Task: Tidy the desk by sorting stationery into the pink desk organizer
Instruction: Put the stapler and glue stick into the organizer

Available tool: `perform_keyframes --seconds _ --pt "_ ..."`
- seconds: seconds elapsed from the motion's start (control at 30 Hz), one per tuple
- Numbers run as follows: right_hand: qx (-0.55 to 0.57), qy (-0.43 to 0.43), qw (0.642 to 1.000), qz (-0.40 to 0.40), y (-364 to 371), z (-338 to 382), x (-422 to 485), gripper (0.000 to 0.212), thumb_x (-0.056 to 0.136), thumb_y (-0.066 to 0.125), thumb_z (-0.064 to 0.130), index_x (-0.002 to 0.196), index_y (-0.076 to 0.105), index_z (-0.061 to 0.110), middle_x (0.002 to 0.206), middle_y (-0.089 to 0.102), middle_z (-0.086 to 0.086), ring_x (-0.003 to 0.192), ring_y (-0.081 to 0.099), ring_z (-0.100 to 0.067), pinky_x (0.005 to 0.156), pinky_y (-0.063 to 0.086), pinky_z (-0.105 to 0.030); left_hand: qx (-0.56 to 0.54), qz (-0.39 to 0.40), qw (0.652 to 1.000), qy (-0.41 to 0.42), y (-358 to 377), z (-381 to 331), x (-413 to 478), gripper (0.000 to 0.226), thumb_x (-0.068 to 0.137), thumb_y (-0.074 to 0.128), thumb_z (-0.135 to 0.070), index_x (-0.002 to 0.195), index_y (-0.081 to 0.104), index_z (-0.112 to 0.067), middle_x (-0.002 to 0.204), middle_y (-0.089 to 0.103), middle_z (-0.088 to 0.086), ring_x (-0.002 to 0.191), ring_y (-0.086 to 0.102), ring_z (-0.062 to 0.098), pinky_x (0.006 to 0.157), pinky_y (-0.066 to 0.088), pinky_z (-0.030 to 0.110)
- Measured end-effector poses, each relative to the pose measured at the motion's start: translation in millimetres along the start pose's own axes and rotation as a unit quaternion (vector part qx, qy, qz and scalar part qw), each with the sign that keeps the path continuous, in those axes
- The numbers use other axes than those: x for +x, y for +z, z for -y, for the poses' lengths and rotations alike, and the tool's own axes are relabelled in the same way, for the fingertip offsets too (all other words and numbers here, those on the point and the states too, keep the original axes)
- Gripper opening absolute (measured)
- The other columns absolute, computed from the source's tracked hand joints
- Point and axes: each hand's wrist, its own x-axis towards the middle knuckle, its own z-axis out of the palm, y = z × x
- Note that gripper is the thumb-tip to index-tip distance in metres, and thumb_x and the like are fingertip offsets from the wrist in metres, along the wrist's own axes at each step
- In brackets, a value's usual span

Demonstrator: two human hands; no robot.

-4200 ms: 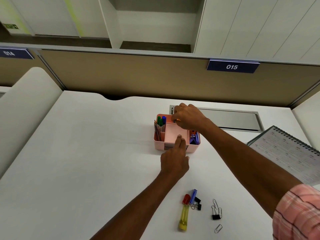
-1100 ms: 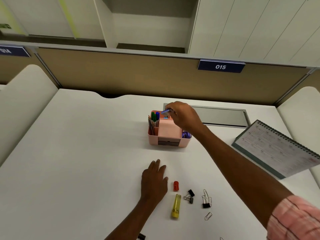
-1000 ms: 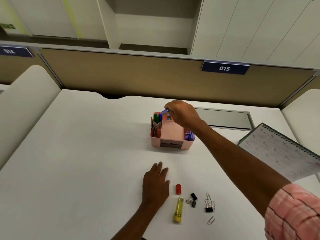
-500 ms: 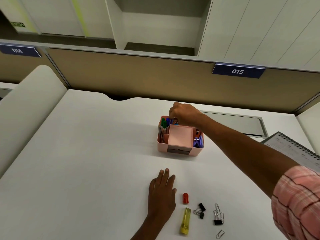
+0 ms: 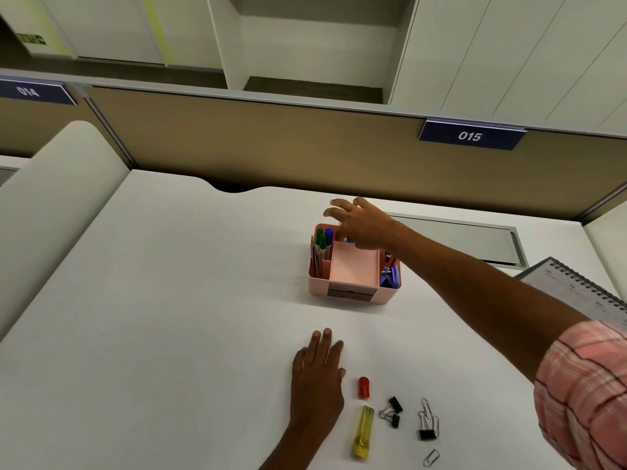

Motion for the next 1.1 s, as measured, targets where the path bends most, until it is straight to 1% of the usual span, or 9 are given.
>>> perform_keyframes --seconds 0.07,0.13,0.23,0.33,0.53,0.7,0.93,1.03,1.1 --pt "0.0 0.008 1.0 0.02 4 0 1 0.049 0.091 0.068 0.017 0.135 0.062 0.035 0.164 0.029 -0.006 0.154 0.017 -0.033 0.112 0.036 -0.055 0.001 0.001 1.0 0.0 1 0 0 0.059 0.085 0.077 -0.033 0.14 0.055 -0.03 0.158 0.043 0.0 0.147 0.04 0.022 0.112 0.037 0.041" --pt "0.0 0.018 0.999 0.038 9 -1 3 0.051 0.093 0.065 0.016 0.138 0.059 0.037 0.166 0.024 -0.004 0.155 0.013 -0.032 0.114 0.033 -0.056 0.002 0.0 1.0 0.001 2 1 0 0.059 0.085 0.077 -0.034 0.14 0.056 -0.03 0.158 0.044 0.0 0.146 0.041 0.022 0.112 0.039 0.041" --pt "0.007 0.038 0.998 0.049 17 0 5 0.052 0.094 0.061 0.015 0.141 0.057 0.037 0.167 0.023 -0.002 0.156 0.013 -0.03 0.115 0.032 -0.055 0.002 -0.002 1.0 0.002 2 2 0 0.058 0.085 0.077 -0.034 0.139 0.057 -0.03 0.157 0.045 0.0 0.146 0.042 0.022 0.111 0.04 0.041" --pt "0.018 0.044 0.997 0.052 17 -1 5 0.051 0.093 0.063 0.015 0.138 0.06 0.039 0.167 0.024 -0.002 0.155 0.015 -0.03 0.115 0.031 -0.057 0.002 -0.003 1.0 0.006 2 2 0 0.058 0.086 0.076 -0.033 0.14 0.055 -0.03 0.158 0.044 0.0 0.147 0.041 0.022 0.111 0.04 0.042" --pt "0.051 0.04 0.997 0.048 9 -1 -2 0.054 0.093 0.066 0.016 0.136 0.058 0.048 0.166 0.024 -0.005 0.155 0.015 -0.032 0.116 0.027 -0.06 0.006 0.003 1.0 0.002 3 5 0 0.055 0.09 0.071 -0.034 0.142 0.053 -0.03 0.16 0.041 -0.001 0.149 0.037 0.021 0.114 0.033 0.04" --pt "0.102 0.06 0.993 0.01 -3 -2 -13 0.058 0.088 0.068 0.008 0.129 0.063 0.048 0.163 0.032 -0.005 0.154 0.021 -0.029 0.112 0.029 -0.054 0.001 0.001 1.0 0.003 2 5 1 0.054 0.093 0.066 -0.035 0.144 0.05 -0.03 0.162 0.038 -0.002 0.151 0.033 0.02 0.117 0.03 0.04" --pt "0.144 0.109 0.979 -0.093 -20 9 -42 0.061 0.079 0.075 0.006 0.13 0.066 0.037 0.157 0.042 -0.007 0.15 0.03 -0.028 0.108 0.035 -0.05 -0.026 0.017 0.999 0.014 -12 5 3 0.054 0.104 0.049 -0.033 0.155 0.035 -0.029 0.169 0.016 -0.005 0.157 0.009 0.015 0.124 0.011 0.035" --pt "0.16 0.132 0.971 -0.122 -22 20 -61 0.065 0.075 0.077 0.002 0.131 0.066 0.032 0.156 0.044 -0.008 0.149 0.031 -0.029 0.11 0.035 -0.051 -0.028 0.033 0.999 0.02 -19 6 3 0.056 0.104 0.049 -0.031 0.157 0.031 -0.03 0.17 0.012 -0.006 0.157 0.005 0.014 0.125 0.01 0.035" --pt "0.174 0.149 0.963 -0.14 -23 30 -76 0.067 0.073 0.077 -0.002 0.131 0.065 0.029 0.155 0.045 -0.01 0.148 0.032 -0.031 0.109 0.036 -0.051 -0.031 0.049 0.998 0.018 -22 6 4 0.057 0.103 0.052 -0.029 0.157 0.032 -0.03 0.17 0.012 -0.006 0.157 0.005 0.014 0.125 0.011 0.036"
